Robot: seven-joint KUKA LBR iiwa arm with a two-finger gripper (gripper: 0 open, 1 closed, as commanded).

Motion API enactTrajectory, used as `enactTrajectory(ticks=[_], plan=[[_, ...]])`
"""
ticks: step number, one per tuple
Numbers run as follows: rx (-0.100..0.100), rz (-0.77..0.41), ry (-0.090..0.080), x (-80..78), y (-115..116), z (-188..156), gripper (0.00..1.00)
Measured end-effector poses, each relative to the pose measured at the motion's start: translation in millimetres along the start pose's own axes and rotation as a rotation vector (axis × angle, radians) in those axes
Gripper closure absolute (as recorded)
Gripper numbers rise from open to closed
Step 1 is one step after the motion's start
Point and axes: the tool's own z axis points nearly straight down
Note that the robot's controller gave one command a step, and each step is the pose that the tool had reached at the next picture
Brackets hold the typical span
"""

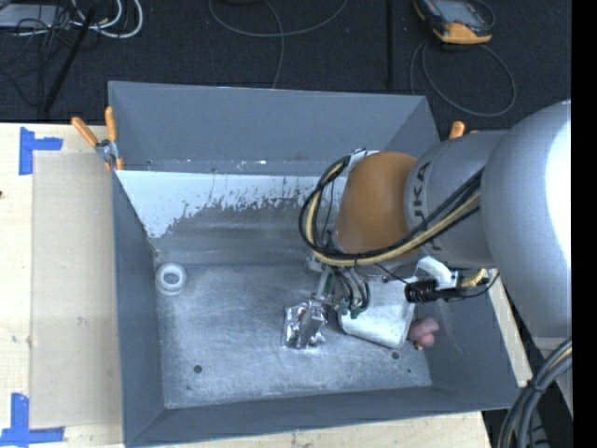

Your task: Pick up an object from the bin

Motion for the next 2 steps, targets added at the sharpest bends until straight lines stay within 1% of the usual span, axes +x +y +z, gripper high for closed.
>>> enactTrajectory(ticks=[1,2], plan=[[0.001,-0.138,0.003,11.5,6,-29,0.0],[0.002,-0.119,0.007,19.8,-5,-28,0.0]])
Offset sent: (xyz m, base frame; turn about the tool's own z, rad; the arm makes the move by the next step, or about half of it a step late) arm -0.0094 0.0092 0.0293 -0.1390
